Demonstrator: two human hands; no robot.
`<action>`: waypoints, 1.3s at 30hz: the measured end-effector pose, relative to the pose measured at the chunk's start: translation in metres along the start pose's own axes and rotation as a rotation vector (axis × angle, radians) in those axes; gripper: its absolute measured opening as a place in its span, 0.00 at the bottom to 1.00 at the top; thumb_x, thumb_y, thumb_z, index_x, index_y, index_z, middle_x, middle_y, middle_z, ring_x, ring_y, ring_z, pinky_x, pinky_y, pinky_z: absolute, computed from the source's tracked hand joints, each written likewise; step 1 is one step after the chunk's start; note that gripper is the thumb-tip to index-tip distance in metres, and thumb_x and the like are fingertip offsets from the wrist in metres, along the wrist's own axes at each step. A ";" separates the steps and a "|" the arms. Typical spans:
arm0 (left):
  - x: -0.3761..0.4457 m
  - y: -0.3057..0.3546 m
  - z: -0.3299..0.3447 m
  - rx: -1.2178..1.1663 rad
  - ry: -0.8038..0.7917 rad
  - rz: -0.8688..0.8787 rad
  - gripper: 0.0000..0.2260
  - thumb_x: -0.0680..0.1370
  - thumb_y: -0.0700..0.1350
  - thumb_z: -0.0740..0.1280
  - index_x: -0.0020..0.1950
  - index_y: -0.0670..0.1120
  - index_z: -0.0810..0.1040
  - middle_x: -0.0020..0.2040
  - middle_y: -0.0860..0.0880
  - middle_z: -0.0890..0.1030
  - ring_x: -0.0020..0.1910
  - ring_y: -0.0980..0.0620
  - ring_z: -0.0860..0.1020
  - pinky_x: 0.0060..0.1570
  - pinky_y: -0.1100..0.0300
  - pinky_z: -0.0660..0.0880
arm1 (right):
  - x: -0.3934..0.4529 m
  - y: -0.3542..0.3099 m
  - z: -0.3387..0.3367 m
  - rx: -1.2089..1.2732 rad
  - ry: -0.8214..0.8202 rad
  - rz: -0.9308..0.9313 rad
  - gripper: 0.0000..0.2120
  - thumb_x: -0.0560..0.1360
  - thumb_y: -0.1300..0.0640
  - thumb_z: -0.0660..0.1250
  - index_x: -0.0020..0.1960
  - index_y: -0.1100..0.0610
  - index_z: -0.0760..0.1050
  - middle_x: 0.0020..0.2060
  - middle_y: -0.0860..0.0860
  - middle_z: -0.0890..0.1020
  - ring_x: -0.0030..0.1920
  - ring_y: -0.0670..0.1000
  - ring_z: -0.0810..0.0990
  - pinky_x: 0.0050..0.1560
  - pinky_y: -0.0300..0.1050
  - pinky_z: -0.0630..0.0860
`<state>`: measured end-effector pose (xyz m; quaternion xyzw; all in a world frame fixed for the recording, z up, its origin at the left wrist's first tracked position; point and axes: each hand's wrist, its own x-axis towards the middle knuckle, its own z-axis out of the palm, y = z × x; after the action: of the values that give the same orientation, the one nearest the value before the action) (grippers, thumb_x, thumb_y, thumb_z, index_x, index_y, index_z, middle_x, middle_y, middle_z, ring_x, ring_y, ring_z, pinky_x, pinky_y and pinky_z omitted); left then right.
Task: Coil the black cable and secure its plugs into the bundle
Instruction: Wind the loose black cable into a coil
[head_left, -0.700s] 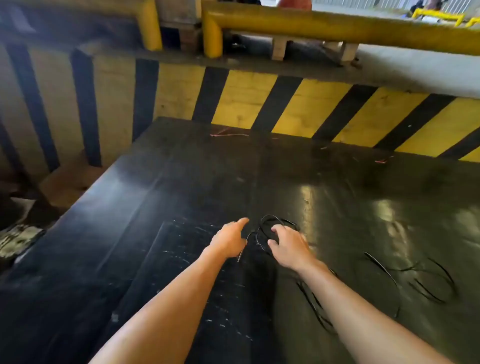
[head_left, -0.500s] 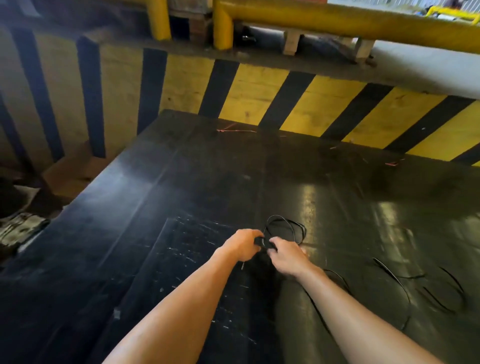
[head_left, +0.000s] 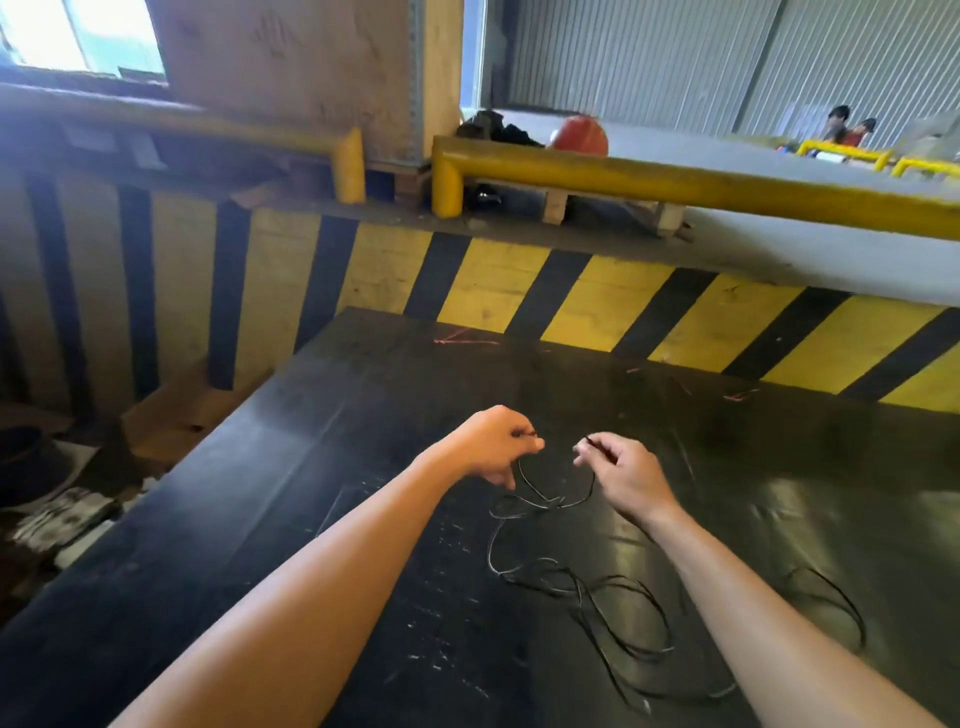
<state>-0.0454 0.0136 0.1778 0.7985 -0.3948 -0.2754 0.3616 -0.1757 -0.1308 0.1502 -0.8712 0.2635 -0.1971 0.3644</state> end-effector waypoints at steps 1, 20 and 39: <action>-0.009 0.014 -0.002 -0.097 -0.028 -0.018 0.07 0.79 0.46 0.65 0.44 0.43 0.77 0.32 0.48 0.75 0.28 0.51 0.81 0.35 0.57 0.78 | 0.000 -0.010 -0.013 0.038 0.064 -0.035 0.09 0.77 0.54 0.64 0.43 0.56 0.81 0.37 0.49 0.84 0.41 0.50 0.80 0.45 0.43 0.74; -0.082 0.156 -0.027 -1.235 0.017 0.392 0.19 0.81 0.58 0.52 0.73 0.62 0.63 0.78 0.47 0.60 0.77 0.44 0.56 0.71 0.37 0.50 | -0.079 -0.042 -0.071 0.136 -0.330 -0.172 0.14 0.80 0.50 0.58 0.44 0.54 0.79 0.23 0.46 0.70 0.23 0.43 0.67 0.27 0.38 0.65; -0.083 0.143 -0.005 -0.730 -0.823 0.115 0.24 0.77 0.66 0.46 0.72 0.65 0.62 0.72 0.46 0.70 0.71 0.38 0.68 0.56 0.27 0.67 | 0.005 -0.065 -0.179 -0.281 0.068 -0.334 0.16 0.78 0.45 0.58 0.47 0.54 0.79 0.40 0.49 0.81 0.42 0.51 0.79 0.42 0.47 0.75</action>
<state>-0.1482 0.0233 0.3071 0.4248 -0.4256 -0.6636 0.4451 -0.2472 -0.1903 0.3162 -0.9378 0.1526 -0.2453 0.1926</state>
